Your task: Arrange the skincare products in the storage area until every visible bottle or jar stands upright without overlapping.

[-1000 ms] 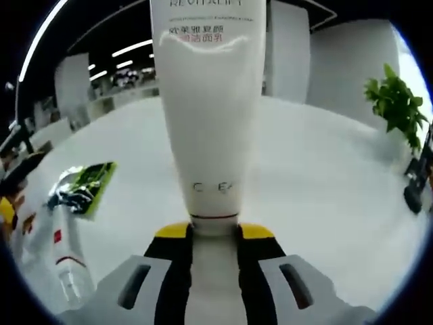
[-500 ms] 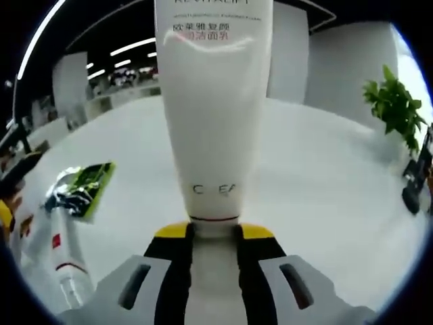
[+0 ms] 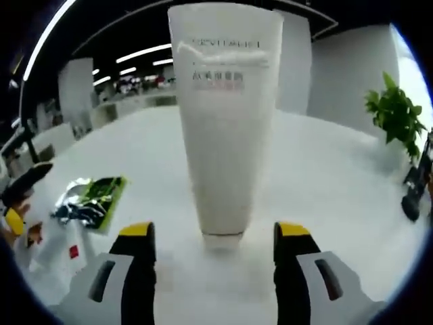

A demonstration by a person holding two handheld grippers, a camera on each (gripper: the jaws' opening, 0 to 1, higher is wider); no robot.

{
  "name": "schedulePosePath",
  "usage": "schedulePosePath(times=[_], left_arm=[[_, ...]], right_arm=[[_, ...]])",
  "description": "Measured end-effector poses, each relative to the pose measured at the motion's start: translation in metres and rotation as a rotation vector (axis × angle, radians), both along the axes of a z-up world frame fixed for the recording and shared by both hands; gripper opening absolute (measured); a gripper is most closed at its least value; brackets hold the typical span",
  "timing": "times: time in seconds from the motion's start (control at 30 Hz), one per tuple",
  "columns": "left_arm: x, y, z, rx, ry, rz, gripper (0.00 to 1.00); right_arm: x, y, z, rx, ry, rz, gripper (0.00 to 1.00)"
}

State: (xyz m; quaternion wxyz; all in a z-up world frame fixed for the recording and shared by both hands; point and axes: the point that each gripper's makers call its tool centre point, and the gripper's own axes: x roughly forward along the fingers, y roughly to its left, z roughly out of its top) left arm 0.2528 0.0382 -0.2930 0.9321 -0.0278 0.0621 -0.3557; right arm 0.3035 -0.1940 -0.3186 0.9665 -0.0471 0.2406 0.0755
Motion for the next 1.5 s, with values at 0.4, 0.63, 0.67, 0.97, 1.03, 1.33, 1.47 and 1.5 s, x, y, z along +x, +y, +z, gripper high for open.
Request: schedulePosePath(times=[0.4, 0.63, 0.67, 0.97, 1.03, 1.33, 1.47, 1.5], left_arm=[[-0.004, -0.002, 0.006, -0.043, 0.003, -0.009, 1.0], [-0.001, 0.003, 0.007, -0.08, 0.028, 0.005, 1.0], [0.0, 0.004, 0.007, -0.08, 0.029, 0.009, 1.0], [-0.006, 0.002, 0.005, -0.087, 0.036, 0.015, 1.0], [-0.006, 0.002, 0.005, -0.088, 0.035, 0.016, 1.0], [-0.009, 0.0, 0.002, -0.079, 0.034, 0.01, 1.0], [-0.009, -0.001, 0.002, -0.085, 0.036, 0.009, 1.0], [-0.009, -0.001, 0.002, -0.085, 0.037, 0.009, 1.0]], right_arm=[[-0.04, 0.025, 0.063, 0.024, -0.203, 0.11, 1.0], [-0.066, 0.054, 0.104, 0.124, -0.355, 0.278, 1.0], [-0.069, 0.059, 0.107, 0.122, -0.385, 0.319, 1.0], [-0.092, 0.077, 0.075, 0.136, -0.329, 0.482, 1.0], [-0.097, 0.082, 0.071, 0.176, -0.33, 0.519, 0.99], [-0.105, 0.073, 0.031, 0.1, -0.279, 0.562, 0.8], [-0.107, 0.076, 0.02, 0.103, -0.268, 0.577, 0.74], [-0.107, 0.076, 0.019, 0.104, -0.264, 0.576, 0.73]])
